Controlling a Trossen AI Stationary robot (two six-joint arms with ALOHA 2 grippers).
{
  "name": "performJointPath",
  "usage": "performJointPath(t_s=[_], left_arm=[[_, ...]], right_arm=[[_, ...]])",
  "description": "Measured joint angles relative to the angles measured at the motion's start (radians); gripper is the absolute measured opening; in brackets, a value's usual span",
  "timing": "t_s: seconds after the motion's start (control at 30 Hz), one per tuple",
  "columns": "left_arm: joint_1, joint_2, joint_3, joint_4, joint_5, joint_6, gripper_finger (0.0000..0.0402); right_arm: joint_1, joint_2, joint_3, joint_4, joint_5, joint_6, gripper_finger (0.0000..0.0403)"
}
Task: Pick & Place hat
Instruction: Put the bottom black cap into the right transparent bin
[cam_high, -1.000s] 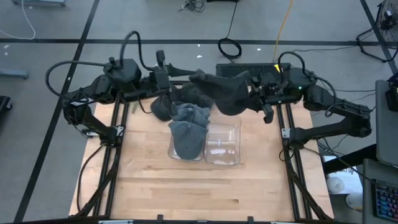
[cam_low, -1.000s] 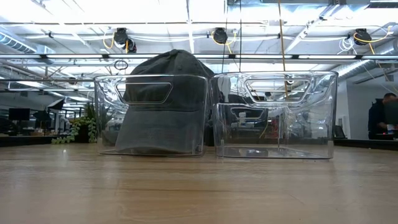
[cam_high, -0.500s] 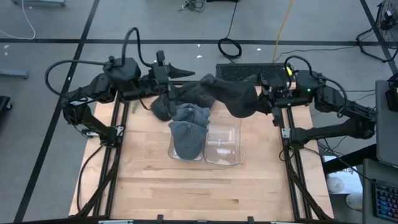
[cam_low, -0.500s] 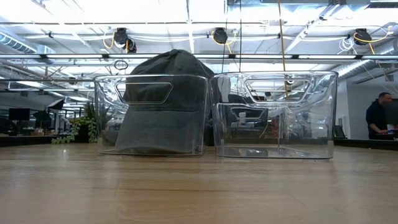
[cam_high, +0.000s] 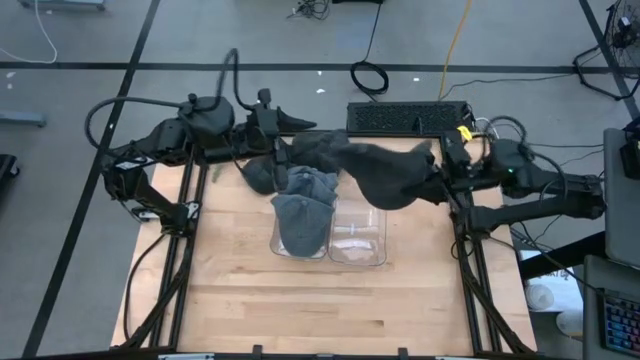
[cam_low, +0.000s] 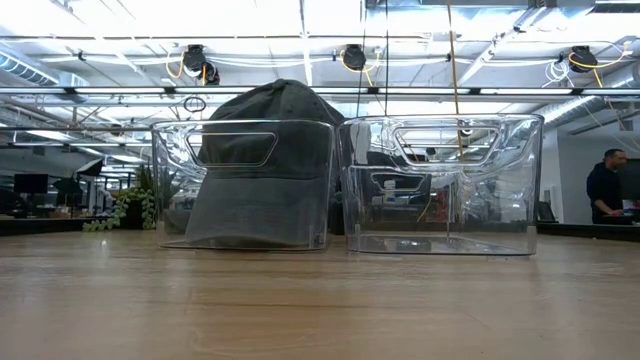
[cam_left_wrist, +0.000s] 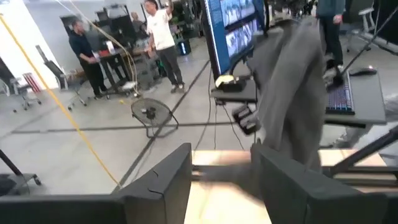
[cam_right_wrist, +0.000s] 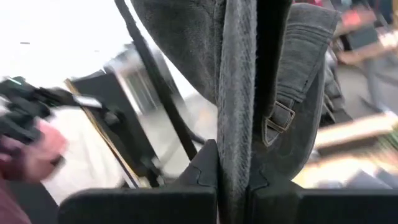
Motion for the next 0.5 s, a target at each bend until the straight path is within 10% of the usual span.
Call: performJointPath(t_s=[0.5], left_arm=[[0.032, 0.075, 0.0, -0.002, 0.175, -0.17, 0.023]], right_arm=[[0.046, -0.053, -0.245, 0.536, 0.052, 0.012, 0.0]])
